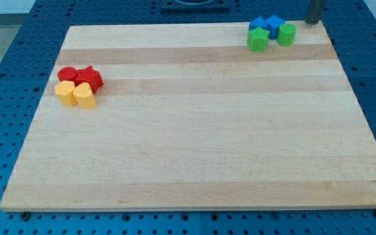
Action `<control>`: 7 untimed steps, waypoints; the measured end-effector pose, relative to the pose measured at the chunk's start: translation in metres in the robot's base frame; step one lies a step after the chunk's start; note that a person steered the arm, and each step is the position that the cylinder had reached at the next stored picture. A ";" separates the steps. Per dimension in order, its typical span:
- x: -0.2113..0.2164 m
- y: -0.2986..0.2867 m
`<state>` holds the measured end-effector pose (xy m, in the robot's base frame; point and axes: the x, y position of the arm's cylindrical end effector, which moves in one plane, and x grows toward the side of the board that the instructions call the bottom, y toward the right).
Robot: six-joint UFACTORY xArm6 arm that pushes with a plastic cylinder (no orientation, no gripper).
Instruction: Move the blue cube towards the red and yellow blocks
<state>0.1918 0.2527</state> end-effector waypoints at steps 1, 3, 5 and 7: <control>0.003 -0.058; 0.054 -0.166; 0.080 -0.212; 0.062 -0.187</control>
<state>0.2534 0.0654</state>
